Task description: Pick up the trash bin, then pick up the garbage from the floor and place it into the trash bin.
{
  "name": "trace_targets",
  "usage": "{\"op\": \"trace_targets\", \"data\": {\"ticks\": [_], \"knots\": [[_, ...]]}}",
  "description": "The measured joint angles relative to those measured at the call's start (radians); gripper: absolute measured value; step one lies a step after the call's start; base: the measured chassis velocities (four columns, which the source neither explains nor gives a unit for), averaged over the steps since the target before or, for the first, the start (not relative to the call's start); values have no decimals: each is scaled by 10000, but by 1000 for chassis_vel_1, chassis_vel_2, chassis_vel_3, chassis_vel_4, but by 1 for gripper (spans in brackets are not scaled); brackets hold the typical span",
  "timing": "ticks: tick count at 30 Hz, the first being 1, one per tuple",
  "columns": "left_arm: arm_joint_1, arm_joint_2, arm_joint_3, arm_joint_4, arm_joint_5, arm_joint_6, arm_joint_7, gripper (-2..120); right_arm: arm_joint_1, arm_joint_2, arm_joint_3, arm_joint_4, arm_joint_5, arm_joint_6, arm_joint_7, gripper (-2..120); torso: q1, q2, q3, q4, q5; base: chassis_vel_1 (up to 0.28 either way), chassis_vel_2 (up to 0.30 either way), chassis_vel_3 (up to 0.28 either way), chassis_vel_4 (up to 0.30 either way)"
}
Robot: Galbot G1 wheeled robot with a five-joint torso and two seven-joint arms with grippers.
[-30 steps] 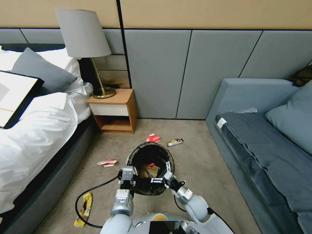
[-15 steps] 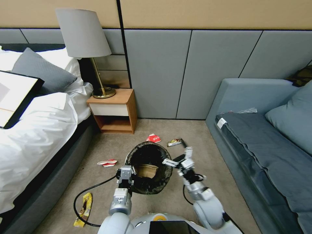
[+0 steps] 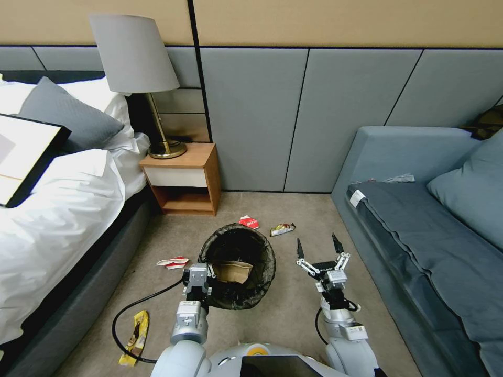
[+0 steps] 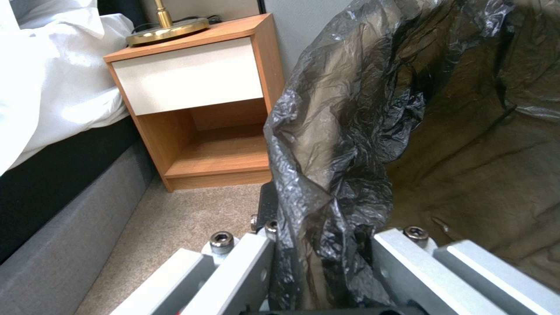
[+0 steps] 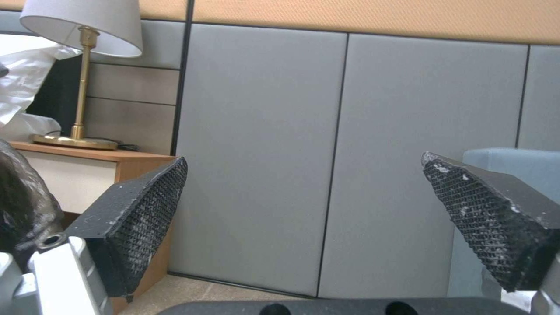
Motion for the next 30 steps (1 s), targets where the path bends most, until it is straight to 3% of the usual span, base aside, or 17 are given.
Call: {"op": "trace_targets", "data": {"ticks": [14, 30], "knots": [[-2, -38, -27, -22, -2, 0, -4, 1, 175, 38, 39, -96, 247, 91, -207, 100, -1, 0, -1, 0, -1, -32, 28, 24, -24], [14, -126, -23, 8, 25, 0, -10, 1, 368, 10, 69, -173, 412, 28, -357, 100, 0, 0, 1, -1, 0, -204, 207, 207, -200]]}}
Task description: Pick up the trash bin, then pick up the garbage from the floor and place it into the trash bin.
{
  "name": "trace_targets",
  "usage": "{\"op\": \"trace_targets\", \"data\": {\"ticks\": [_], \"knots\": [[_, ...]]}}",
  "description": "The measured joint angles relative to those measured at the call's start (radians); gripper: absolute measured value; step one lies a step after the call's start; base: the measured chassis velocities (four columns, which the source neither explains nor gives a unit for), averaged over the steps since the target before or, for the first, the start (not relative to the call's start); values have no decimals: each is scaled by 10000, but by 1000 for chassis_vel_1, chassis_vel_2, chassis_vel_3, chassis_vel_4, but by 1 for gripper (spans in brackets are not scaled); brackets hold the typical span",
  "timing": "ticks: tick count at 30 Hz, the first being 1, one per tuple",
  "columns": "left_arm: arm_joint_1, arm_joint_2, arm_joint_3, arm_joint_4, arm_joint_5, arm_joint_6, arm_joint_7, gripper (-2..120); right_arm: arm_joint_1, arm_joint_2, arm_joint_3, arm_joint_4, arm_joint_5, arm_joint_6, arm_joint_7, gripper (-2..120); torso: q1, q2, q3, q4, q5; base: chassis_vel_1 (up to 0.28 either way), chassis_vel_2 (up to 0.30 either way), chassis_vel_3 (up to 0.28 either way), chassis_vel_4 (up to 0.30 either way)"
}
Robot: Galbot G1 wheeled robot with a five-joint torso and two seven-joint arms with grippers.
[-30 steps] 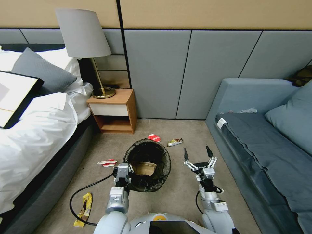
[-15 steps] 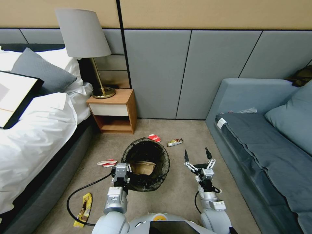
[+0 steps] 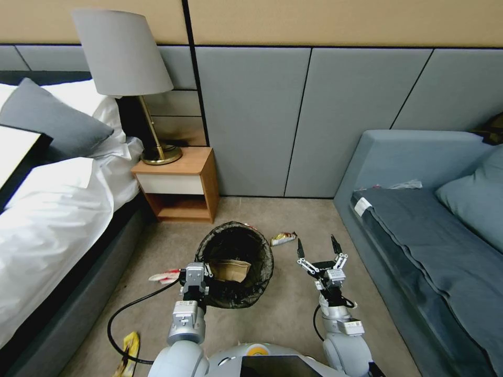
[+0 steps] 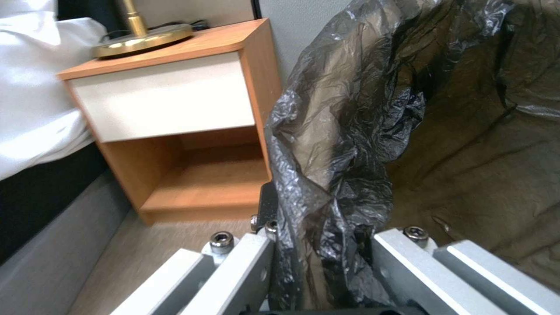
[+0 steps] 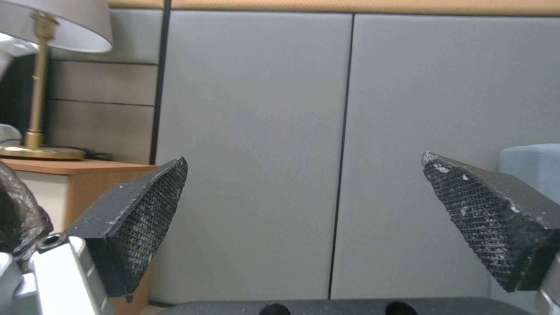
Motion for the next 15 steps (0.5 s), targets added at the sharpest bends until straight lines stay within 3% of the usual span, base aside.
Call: {"op": "trace_targets", "data": {"ticks": [11, 15], "knots": [[6, -17, 37, 44, 42, -1, -4, 1, 191, 12, 24, -204, 36, 464, -373, 100, 2, 0, 1, 1, 0, -183, 185, 180, -166], [17, -18, 52, 51, 55, -2, -9, 1, 275, 18, 57, -281, -92, 593, -529, 100, 3, 0, 1, 2, -1, -60, 85, 68, -49]]}}
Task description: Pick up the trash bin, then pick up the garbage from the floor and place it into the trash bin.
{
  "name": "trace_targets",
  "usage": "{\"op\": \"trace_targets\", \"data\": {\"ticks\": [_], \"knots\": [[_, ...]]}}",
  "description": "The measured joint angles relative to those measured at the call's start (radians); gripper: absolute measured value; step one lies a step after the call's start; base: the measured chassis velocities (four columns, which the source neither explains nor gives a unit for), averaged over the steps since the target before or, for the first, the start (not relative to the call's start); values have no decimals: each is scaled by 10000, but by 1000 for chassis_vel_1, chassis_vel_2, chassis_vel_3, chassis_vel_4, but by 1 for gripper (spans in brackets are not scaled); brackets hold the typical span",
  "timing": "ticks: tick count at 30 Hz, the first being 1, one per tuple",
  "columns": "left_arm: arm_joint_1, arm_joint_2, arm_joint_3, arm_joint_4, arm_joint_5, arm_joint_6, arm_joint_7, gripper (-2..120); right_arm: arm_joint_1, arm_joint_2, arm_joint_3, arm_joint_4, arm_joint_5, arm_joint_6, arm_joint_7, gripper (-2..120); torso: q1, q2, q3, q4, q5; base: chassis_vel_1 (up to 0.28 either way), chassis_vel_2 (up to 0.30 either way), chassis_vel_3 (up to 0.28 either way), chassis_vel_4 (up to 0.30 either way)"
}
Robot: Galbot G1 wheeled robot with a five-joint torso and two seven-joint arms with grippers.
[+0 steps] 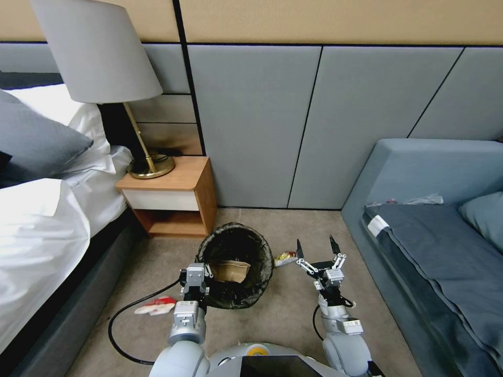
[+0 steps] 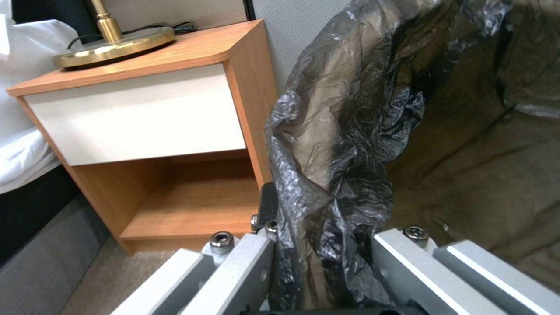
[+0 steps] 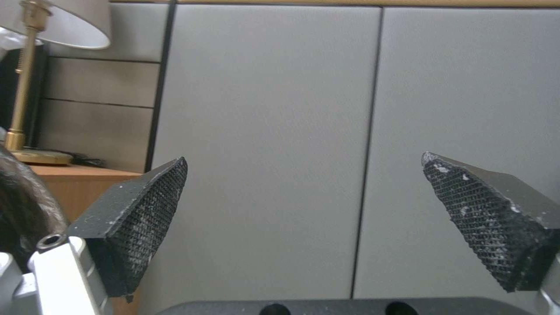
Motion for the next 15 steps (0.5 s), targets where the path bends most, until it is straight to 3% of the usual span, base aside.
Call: {"op": "trace_targets", "data": {"ticks": [9, 15], "knots": [[39, 53, 25, 8, 15, -3, -5, 0, 145, -76, -39, -20, -43, -18, -146, 100, -4, 0, -3, -3, 1, 0, 0, 0, 0], [70, 134, -65, -24, 3, -6, -10, 0, 1173, -976, 136, -961, -180, -138, -825, 100, -3, 0, -2, -1, 2, 0, 0, 0, 0]]}}
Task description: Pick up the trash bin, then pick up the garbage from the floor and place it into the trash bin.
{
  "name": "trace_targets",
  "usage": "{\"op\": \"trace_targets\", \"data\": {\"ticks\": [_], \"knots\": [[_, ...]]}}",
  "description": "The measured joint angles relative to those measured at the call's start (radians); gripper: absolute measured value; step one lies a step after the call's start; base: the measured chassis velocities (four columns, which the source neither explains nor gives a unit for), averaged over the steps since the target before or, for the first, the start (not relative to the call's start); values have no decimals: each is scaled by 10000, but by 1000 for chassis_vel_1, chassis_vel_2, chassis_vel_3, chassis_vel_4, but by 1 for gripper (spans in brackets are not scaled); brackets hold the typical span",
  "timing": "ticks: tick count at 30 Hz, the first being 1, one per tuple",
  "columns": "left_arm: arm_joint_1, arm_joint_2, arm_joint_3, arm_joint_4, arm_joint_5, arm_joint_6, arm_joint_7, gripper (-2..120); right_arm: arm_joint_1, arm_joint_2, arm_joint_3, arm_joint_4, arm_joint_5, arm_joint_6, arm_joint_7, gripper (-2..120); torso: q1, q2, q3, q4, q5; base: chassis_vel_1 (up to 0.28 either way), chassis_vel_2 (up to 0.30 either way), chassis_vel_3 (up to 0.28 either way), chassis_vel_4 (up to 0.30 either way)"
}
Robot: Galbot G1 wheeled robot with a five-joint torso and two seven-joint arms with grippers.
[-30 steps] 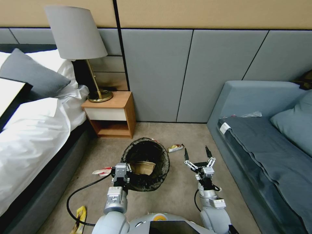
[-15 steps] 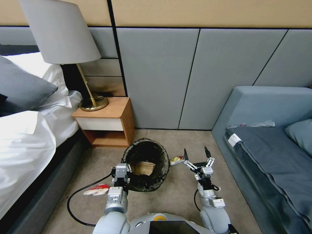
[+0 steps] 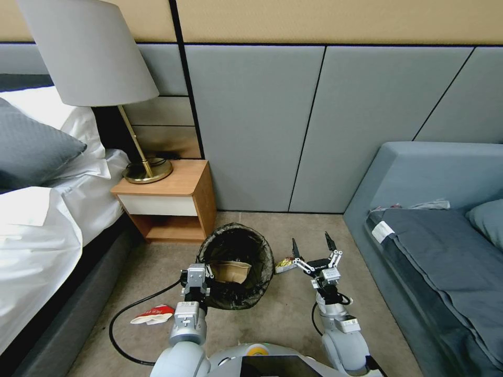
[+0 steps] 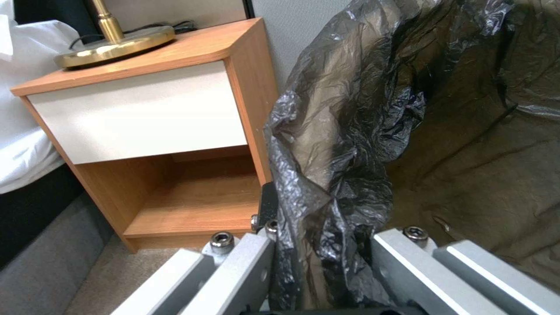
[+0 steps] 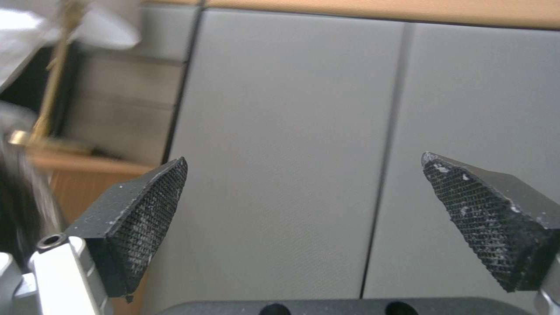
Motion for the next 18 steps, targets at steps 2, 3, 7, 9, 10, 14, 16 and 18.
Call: {"op": "trace_targets", "data": {"ticks": [2, 3, 7, 9, 10, 14, 16, 18], "knots": [[5, 8, -21, -13, -5, -1, 0, 0, 222, -218, 4, -285, 19, -64, -267, 100, 0, 0, 0, 0, 2, 0, 0, 0, 0], [14, 9, -49, -26, -8, -1, 0, 0, 430, -403, 6, -556, 68, -118, -546, 100, 0, 0, 0, 0, 0, 0, 0, 0, 0], [43, 4, -100, -66, -11, -1, 0, 0, 972, -899, 48, -1358, 112, -423, -1529, 100, 0, 0, 0, 1, 3, 0, 0, 0, 0], [87, -22, -161, -93, -6, -1, 3, 0, 1574, -1524, 111, -2562, -166, -548, -2735, 100, 0, 0, 0, 0, -1, 0, 0, 0, 0], [91, -27, -174, -94, -4, -1, 5, 0, 1763, -1690, 102, -2956, -356, -563, -3020, 100, 0, 0, 1, -1, 3, 0, 0, 0, 0], [94, -49, -198, -95, 6, -1, 14, 0, 2319, -2235, -111, -3948, -749, -800, -3624, 100, 0, 0, 1, -3, -3, 0, 0, 0, 0], [90, -63, -191, -84, 20, -1, 20, 0, 2651, -2403, -272, -4380, -1019, -899, -3774, 100, 0, 0, 0, -3, 0, 0, 0, 0, 0], [78, -83, -164, -45, 38, -1, 23, 0, 3093, -2458, -415, -4921, -1673, -916, -3912, 100, 0, 0, 1, -1, 0, 0, 0, 0, 0]]}}
